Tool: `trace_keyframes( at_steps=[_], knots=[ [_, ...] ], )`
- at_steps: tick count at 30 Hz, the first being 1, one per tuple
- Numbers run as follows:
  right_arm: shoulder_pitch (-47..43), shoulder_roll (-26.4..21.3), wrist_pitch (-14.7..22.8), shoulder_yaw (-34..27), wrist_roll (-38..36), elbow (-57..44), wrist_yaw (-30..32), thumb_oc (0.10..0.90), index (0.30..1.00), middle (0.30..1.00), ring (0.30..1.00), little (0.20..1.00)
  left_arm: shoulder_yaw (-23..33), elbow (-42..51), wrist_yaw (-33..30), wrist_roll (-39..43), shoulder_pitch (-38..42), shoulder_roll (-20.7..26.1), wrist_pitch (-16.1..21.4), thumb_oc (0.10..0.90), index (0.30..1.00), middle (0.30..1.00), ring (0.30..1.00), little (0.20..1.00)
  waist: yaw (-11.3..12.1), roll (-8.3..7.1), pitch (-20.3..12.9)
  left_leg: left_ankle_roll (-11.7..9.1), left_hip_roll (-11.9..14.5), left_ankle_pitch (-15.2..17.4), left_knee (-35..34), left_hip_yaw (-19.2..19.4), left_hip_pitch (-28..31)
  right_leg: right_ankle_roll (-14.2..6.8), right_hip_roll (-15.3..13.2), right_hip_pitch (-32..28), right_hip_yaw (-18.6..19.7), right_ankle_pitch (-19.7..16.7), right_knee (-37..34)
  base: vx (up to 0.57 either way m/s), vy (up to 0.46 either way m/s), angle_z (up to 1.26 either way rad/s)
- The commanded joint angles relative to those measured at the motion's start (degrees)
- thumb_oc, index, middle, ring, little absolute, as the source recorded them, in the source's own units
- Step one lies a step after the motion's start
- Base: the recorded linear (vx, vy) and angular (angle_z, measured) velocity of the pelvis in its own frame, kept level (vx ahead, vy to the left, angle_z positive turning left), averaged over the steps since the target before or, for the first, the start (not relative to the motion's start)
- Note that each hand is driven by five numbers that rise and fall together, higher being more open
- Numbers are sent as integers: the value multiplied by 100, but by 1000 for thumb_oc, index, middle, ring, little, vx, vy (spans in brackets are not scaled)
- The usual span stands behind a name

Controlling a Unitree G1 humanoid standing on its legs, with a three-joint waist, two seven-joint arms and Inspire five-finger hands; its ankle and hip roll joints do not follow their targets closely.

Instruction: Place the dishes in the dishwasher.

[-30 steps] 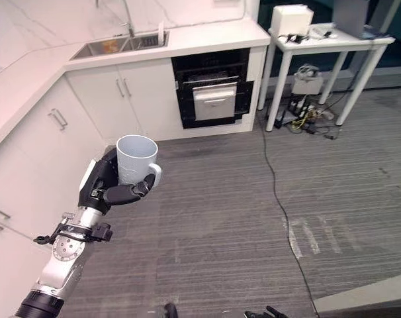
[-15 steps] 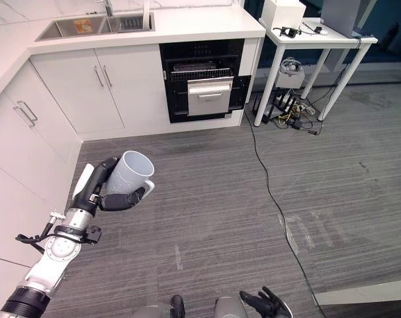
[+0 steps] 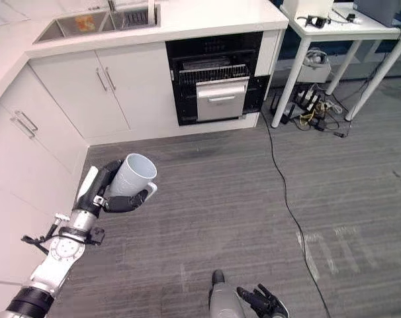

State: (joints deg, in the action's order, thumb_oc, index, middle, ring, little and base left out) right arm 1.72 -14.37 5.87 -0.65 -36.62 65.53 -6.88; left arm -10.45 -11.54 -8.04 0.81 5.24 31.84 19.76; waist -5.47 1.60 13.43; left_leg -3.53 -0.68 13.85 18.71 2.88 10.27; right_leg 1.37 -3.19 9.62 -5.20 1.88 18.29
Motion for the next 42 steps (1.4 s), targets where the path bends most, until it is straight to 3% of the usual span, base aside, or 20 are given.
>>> trace_keyframes(
  at_steps=[1, 2, 5, 8, 9, 10, 11, 13, 16, 20, 24, 25, 27, 28, 31, 34, 37, 38, 39, 42],
  knots=[
    [-85, -432, 301, 72, 74, 105, -84, 800, 900, 900, 900, 900, 292, 1025, -230, 160, 665, 27, 470, 400, 300, 300, 300, 300, 13, 16, -242, 4, -46, -1313, 1412, -123, -606, -378, -109, -361, -9, 566, -110, 278, -238, -31],
    [-93, -474, 311, 87, 68, 115, -85, 800, 900, 900, 900, 900, 334, 1082, -193, 210, 636, 26, 447, 400, 300, 300, 300, 300, 45, 5, -213, -26, -72, -1406, 2001, -177, -879, -307, -93, -445, -22, 607, -110, 187, -159, -23],
    [-102, -560, 320, 32, 17, 173, -141, 800, 900, 900, 900, 900, 421, 1147, 2, 325, 597, 11, 401, 400, 300, 300, 300, 300, 125, -40, -141, 58, 74, -1423, 2709, -75, -1612, -172, -55, -718, -81, 762, -110, 187, -123, -15],
    [-145, -573, 336, -22, 162, 259, -238, 800, 900, 900, 900, 900, 434, 1097, 8, 370, 592, 46, 456, 400, 300, 300, 300, 300, 161, 4, -134, 213, 115, -1143, 1706, 170, -1665, -202, -12, -866, -118, 924, -110, 299, 33, 6],
    [-165, -570, 300, 1, 202, 269, -229, 800, 900, 900, 900, 900, 406, 1051, -65, 452, 597, 87, 497, 400, 300, 300, 300, 300, 161, 42, -129, 222, 201, -1183, 541, 330, -1565, -231, 50, -938, -123, 1030, -110, 249, 103, -3],
    [-161, -570, 298, 2, 203, 270, -228, 800, 900, 900, 900, 900, 400, 1044, -75, 466, 601, 95, 500, 400, 300, 300, 300, 300, 169, 33, -125, 219, 177, -1209, 329, 339, -1524, -244, 40, -961, -108, 1049, -110, 383, 213, -1],
    [-144, -574, 231, 39, 189, 281, -198, 800, 900, 900, 900, 900, 369, 1026, -156, 568, 626, 145, 488, 400, 300, 300, 300, 300, 194, 143, -89, 152, 194, -1021, -152, 196, -1851, -319, 178, -1074, -43, 1164, -110, 297, 188, 2],
    [-138, -580, 190, 85, 159, 305, -197, 800, 900, 900, 900, 900, 387, 1005, -173, 568, 608, 126, 515, 400, 300, 300, 300, 300, 253, 236, -71, 41, 246, -995, -152, 2, -2315, -347, 297, -1180, 45, 1256, -110, 330, 172, -3],
    [-47, -581, 188, 143, 181, 389, -207, 800, 900, 900, 900, 900, 499, 903, -62, 590, 550, 58, 678, 400, 300, 300, 300, 300, 347, 317, -54, -105, 472, -1395, -152, 92, -3093, -343, 415, -1452, 81, 1438, -110, 347, 143, -22],
    [-24, -557, 48, 142, 256, 415, 3, 800, 900, 900, 900, 900, 582, 789, 26, 512, 455, -65, 842, 400, 300, 300, 300, 300, 362, 374, -129, -66, 500, -1391, -152, 179, -3000, -346, 411, -1613, 140, 1548, -110, 357, 245, -34],
    [23, -451, -72, 20, 532, 522, 78, 800, 900, 900, 900, 900, 594, 741, -2, 324, 406, -150, 857, 400, 300, 300, 300, 300, 384, 369, -215, 118, 211, -1057, -152, 116, -2614, -383, 413, -1994, 157, 1646, -110, 298, 203, -25],
    [48, -409, -55, 0, 624, 513, 103, 800, 900, 900, 900, 900, 592, 728, 30, 320, 413, -134, 854, 400, 300, 300, 300, 300, 373, 362, -240, 169, 156, -995, -152, 105, -2532, -410, 411, -2077, 131, 1546, -110, 417, 259, -35],
    [77, -290, 5, 11, 686, 462, 177, 800, 900, 900, 900, 900, 553, 683, 98, 287, 483, -91, 837, 400, 300, 300, 300, 300, 303, 328, -311, 393, -26, -769, -152, 38, -2317, -680, 398, -2197, 147, 685, 66, 335, 225, -6],
    [104, -179, 66, 5, 548, 357, 187, 800, 900, 900, 900, 900, 478, 680, 90, 180, 561, -18, 812, 400, 300, 300, 300, 300, 257, 292, -333, 609, -195, -579, -152, -18, -2145, -994, 415, -1803, 253, -60, 1050, 245, 184, 19],
    [99, -76, 130, -53, 41, 219, 191, 800, 900, 900, 900, 900, 404, 622, 7, 104, 594, 133, 795, 400, 300, 300, 300, 300, 201, 344, -319, 755, -237, -406, -152, -36, -1914, -1256, 522, -1123, 197, -586, 2259, 161, 106, 26],
    [51, -94, 253, -73, 293, 163, 112, 800, 900, 900, 900, 900, 419, 624, -68, 177, 587, 239, 689, 400, 300, 300, 300, 300, 131, 435, -274, 767, -191, -306, -152, -29, -1718, -1156, 415, -557, 10, -453, 2600, 146, 19, -18],
    [71, -159, 263, -7, 306, 38, 121, 800, 900, 900, 900, 900, 363, 662, -82, 259, 678, 291, 514, 400, 300, 300, 300, 300, -64, 465, -207, 765, -214, -168, -152, -133, -1483, -908, 397, -229, -186, 14, 1602, 234, -134, -16],
    [91, -197, 221, -24, 108, 13, 94, 800, 900, 900, 900, 900, 337, 663, -52, 265, 784, 290, 415, 400, 300, 300, 300, 300, -175, 425, -167, 746, -211, -51, -152, -202, -1357, -838, 198, -200, -211, 13, 466, 287, -314, 9],
    [94, -209, 200, -41, -130, 26, 94, 800, 900, 900, 900, 900, 323, 655, -43, 258, 835, 292, 385, 400, 300, 300, 300, 300, -230, 371, -130, 722, -228, 40, -152, -272, -1271, -872, -30, -74, -170, -35, -110, 232, -301, 12],
    [51, -205, 83, -230, -189, 120, 53, 800, 900, 900, 900, 900, 294, 614, -87, 279, 871, 366, 427, 400, 300, 300, 300, 300, -303, 224, -82, 690, -283, 301, -152, -321, -1111, -1096, -512, 490, 219, -192, -110, 203, -319, 47]
  ],
)
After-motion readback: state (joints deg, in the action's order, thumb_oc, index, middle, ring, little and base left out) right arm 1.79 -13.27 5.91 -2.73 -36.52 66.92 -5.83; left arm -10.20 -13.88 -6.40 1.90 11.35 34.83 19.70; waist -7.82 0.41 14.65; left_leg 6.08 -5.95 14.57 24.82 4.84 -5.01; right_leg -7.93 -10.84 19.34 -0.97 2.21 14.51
